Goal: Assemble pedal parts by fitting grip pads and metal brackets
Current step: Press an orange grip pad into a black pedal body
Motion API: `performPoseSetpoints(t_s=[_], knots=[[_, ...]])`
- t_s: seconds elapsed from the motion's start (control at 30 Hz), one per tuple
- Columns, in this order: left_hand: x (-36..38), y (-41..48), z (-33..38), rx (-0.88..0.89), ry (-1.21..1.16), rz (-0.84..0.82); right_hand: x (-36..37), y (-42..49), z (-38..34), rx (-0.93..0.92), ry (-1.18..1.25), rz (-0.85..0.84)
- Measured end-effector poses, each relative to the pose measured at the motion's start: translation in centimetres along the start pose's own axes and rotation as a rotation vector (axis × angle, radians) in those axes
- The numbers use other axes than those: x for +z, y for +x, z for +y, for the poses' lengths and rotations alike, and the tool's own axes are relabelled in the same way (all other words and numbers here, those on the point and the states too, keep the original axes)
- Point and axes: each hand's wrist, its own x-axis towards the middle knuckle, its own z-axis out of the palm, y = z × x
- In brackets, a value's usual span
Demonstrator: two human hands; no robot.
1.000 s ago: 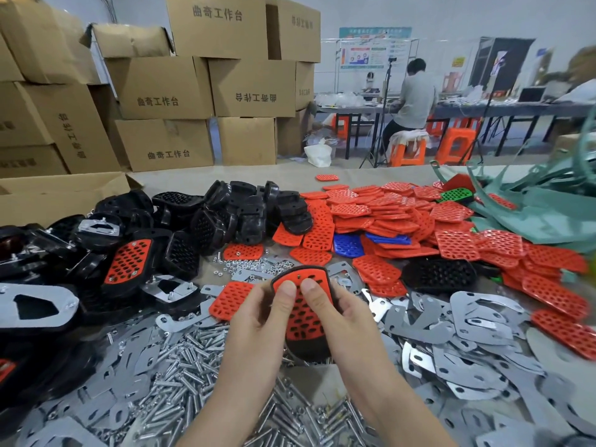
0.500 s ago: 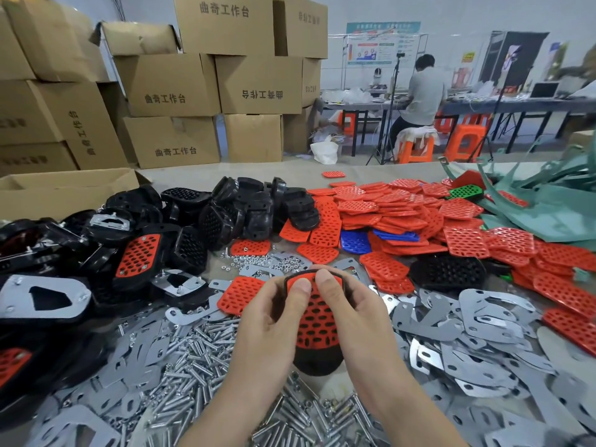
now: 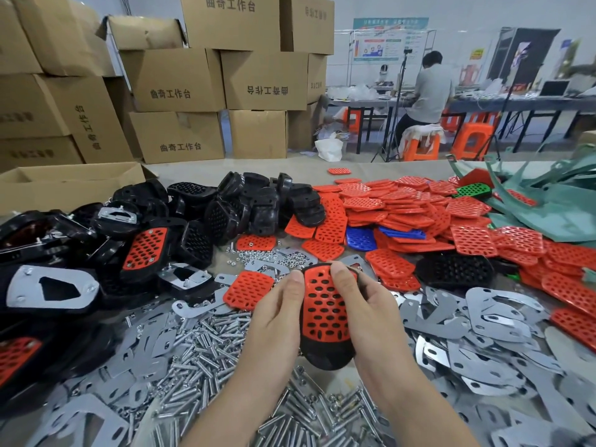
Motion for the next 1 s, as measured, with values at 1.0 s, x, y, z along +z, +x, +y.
performPoseSetpoints(t_s=[1.0], knots=[[-0.9,-1.0,-0.5,0.344,0.986,-0.185,-0.6,-0.2,-0.1,0.023,-0.037,0.036]])
